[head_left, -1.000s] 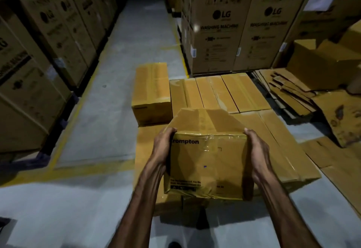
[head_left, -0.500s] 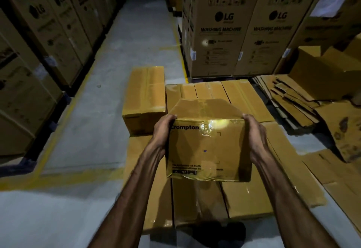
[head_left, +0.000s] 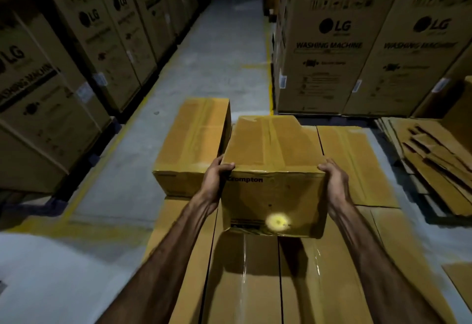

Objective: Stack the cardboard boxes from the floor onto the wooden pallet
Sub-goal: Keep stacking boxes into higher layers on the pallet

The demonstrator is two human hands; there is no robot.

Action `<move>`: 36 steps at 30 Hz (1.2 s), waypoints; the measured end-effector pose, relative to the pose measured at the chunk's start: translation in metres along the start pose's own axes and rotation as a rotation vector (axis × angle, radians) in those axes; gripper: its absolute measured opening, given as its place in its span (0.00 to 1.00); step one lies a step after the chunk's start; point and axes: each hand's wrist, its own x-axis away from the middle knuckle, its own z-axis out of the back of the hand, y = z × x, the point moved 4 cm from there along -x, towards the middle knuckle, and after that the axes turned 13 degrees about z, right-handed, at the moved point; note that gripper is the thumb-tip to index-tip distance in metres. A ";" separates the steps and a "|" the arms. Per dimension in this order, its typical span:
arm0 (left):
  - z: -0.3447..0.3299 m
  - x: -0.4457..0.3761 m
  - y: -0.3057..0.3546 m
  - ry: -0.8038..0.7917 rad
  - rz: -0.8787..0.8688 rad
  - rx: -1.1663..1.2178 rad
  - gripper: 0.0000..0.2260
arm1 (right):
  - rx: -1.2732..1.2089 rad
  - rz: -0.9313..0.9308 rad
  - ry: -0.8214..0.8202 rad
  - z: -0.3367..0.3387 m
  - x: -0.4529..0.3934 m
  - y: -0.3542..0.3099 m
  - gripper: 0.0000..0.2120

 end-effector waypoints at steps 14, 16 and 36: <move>0.048 -0.187 -0.013 -0.001 0.009 -0.087 0.30 | -0.059 -0.007 0.068 -0.068 -0.108 0.131 0.31; 0.049 -0.204 -0.017 0.004 -0.020 -0.102 0.31 | -0.088 -0.028 0.067 -0.074 -0.120 0.143 0.34; 0.062 -0.282 -0.048 0.223 -0.028 -0.487 0.38 | -0.044 -0.143 0.019 -0.101 -0.177 0.234 0.33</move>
